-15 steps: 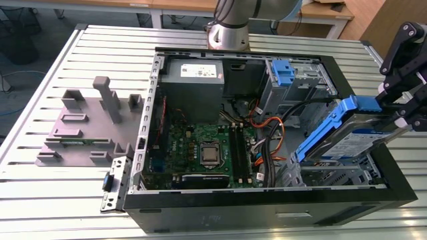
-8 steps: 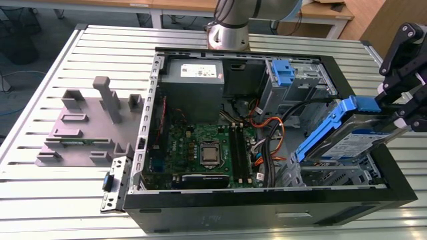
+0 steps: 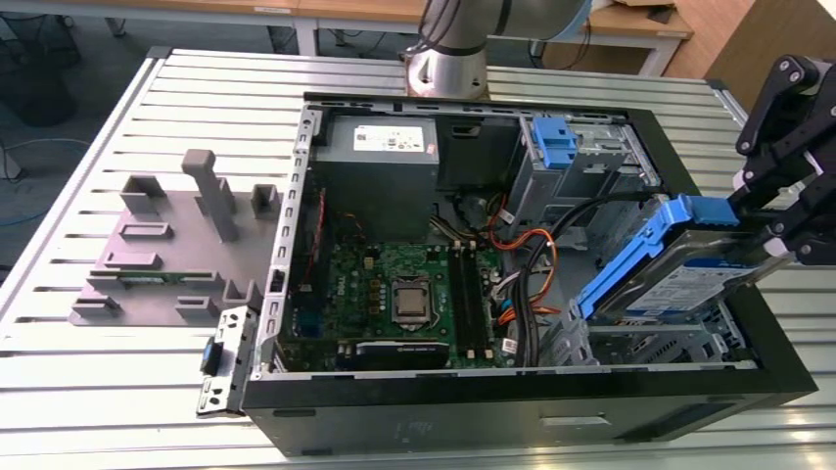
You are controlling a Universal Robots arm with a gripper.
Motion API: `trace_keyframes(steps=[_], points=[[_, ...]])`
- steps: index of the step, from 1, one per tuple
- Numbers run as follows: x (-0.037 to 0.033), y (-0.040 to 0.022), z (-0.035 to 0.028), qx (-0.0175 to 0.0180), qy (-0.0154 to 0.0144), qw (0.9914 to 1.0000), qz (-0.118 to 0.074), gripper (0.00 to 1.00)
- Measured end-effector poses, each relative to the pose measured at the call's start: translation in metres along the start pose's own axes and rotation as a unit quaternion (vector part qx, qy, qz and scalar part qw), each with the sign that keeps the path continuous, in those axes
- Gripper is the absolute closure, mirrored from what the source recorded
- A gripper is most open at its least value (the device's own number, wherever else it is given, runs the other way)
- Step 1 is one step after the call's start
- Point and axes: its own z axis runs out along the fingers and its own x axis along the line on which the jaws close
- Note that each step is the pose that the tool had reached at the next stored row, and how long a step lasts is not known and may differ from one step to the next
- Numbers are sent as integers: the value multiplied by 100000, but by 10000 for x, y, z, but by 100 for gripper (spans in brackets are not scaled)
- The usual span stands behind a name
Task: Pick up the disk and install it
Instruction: 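Insert the disk into the insertion slot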
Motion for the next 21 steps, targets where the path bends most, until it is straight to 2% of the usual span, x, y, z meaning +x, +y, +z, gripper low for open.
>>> trace_keyframes(steps=[10,16,21], points=[[9,-4,92,-1,1,100000,-2,65],[10,-4,107,-1,-9,100000,-3,65],[17,-6,169,-1,-5,100000,-2,65]])
